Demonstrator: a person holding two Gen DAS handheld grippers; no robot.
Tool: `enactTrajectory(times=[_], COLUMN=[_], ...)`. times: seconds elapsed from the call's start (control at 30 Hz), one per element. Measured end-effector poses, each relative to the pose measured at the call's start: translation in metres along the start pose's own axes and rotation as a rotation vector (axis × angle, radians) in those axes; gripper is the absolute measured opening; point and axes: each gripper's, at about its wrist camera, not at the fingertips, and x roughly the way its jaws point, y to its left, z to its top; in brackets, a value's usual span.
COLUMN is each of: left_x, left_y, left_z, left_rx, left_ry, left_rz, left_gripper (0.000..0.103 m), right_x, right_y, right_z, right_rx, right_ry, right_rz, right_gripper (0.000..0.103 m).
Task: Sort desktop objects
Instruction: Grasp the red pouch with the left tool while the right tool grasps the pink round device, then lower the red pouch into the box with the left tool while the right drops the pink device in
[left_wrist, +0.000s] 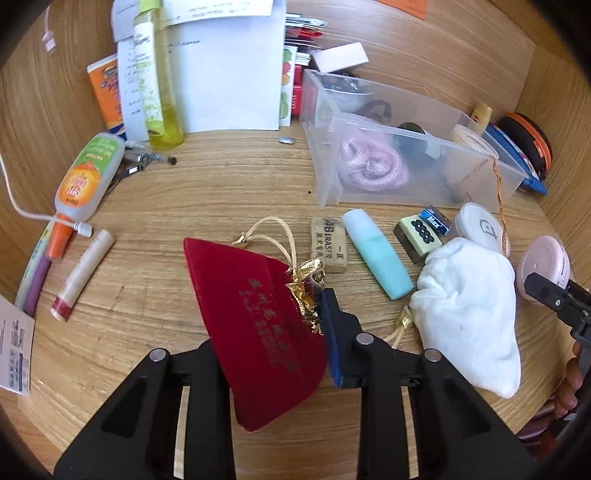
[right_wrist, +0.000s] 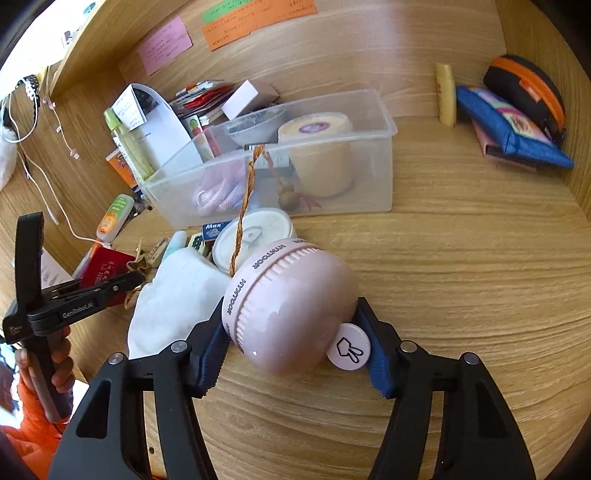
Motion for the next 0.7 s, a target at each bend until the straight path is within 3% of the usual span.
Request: enactTrajectory(times=[0.37,0.7], left_x=[-0.017,-0.036], left_y=[0.015,0.015], left_z=[0.009,0.034], left_rx=[-0.08,-0.126], left_ry=[-0.067,-0.162], left_rz=[0.012,-0.035], left_gripper=[0.023,0.023], right_x=[-0.012,-0.018], right_y=[0.004,0.005], right_z=[0.016,0.033], right_rx=[-0.011,-0.01], right_ry=[-0.057,-0.104], right_rz=[0.018,0.017], right_gripper=[0.06,0.06])
